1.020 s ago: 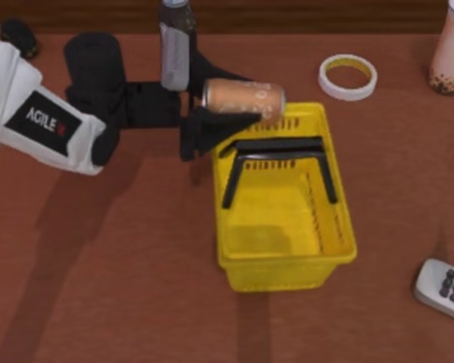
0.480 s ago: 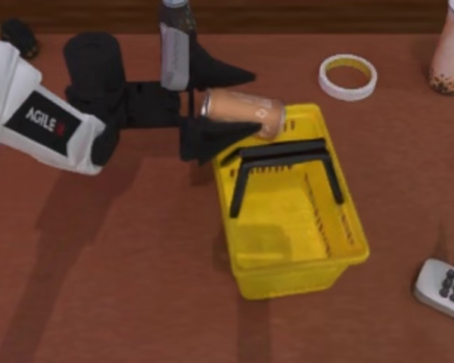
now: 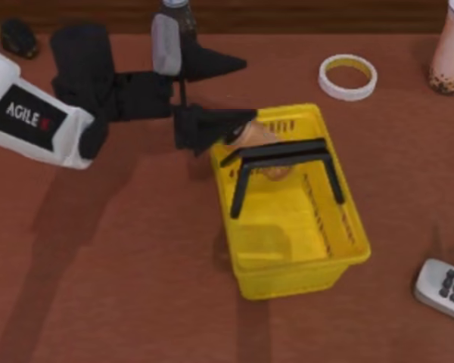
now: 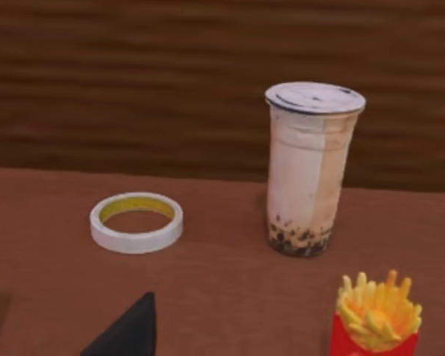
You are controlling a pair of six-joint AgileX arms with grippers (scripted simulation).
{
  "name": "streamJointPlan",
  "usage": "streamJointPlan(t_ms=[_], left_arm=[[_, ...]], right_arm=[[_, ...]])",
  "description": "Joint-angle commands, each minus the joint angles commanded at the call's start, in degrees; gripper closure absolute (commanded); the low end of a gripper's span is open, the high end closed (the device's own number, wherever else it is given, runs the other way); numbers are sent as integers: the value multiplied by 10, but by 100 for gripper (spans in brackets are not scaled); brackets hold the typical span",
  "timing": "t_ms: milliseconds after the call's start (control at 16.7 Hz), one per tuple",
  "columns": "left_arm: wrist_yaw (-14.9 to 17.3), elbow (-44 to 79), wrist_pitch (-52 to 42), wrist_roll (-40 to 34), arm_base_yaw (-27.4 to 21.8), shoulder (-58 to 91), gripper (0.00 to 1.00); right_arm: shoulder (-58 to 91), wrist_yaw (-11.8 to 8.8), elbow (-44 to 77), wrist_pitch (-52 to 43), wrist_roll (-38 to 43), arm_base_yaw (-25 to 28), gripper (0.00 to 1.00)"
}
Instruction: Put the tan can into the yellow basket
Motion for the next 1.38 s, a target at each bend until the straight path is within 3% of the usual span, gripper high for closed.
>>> streamJointPlan(t_ms=[300,1080,1380], left_arm=[[-104,-87,-88,-40,35,-176,0],[-500,-443,-374,-50,139,-942,0],[-625,-598,-482,-25,160,-1173,0]], right_arm=[[177,-3,175,-117,-81,54,0],[878,4,857,-586,-408,252,0],[1105,5,1076,-738,-515,318,0]])
